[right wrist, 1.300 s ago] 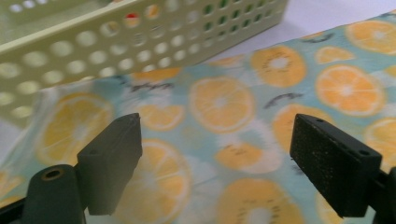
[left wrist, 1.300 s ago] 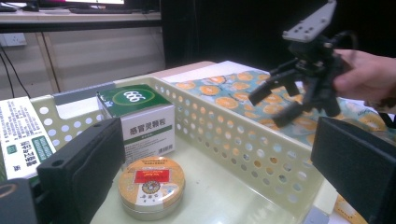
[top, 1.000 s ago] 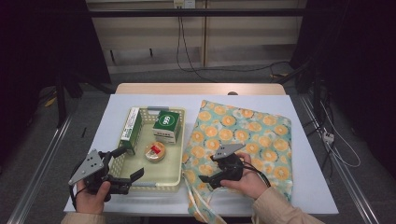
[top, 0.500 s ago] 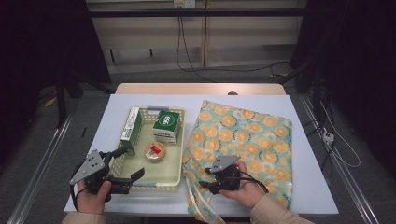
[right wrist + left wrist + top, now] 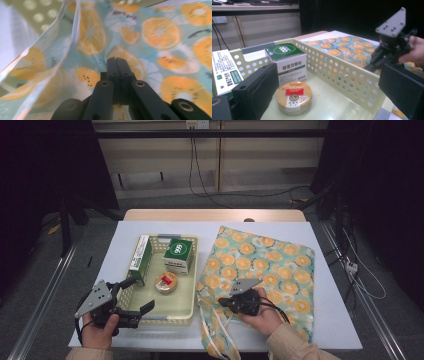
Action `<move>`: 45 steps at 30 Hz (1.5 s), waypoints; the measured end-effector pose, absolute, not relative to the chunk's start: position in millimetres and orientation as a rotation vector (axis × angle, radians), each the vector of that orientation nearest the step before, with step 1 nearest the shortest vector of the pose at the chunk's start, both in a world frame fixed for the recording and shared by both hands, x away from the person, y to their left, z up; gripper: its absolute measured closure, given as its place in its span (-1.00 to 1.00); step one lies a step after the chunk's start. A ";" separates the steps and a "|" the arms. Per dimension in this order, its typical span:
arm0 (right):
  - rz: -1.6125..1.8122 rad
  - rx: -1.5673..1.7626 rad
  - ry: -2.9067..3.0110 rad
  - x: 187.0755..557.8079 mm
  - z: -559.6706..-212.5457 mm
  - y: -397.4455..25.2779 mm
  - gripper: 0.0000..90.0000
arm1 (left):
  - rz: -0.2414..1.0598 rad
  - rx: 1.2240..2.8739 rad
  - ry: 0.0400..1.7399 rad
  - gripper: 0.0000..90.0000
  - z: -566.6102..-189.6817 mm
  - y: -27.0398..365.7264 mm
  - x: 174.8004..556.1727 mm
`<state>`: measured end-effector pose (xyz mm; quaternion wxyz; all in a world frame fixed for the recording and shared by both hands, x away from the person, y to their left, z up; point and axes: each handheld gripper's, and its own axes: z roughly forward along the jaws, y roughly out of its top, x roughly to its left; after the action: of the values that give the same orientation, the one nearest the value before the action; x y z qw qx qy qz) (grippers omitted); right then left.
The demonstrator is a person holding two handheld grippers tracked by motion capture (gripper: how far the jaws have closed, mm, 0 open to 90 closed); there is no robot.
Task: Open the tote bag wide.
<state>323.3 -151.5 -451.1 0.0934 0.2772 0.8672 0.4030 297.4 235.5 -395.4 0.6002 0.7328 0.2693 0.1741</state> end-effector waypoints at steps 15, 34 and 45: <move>1.210 0.857 2.583 326.5 -447.9 -161.1 0.08 | 0.405 1.694 0.622 -0.94 -394.8 236.5 296.5; 1.156 0.696 2.660 286.7 -455.4 -177.5 0.87 | 0.414 1.698 0.626 -0.94 -393.6 235.8 295.6; 1.142 0.778 2.593 306.0 -450.2 -183.7 1.00 | 0.408 1.700 0.622 -0.94 -394.0 235.0 296.3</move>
<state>306.0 -183.7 -450.2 0.1014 0.2635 0.8780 0.3865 296.3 235.0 -394.0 0.5994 0.7333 0.2684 0.1760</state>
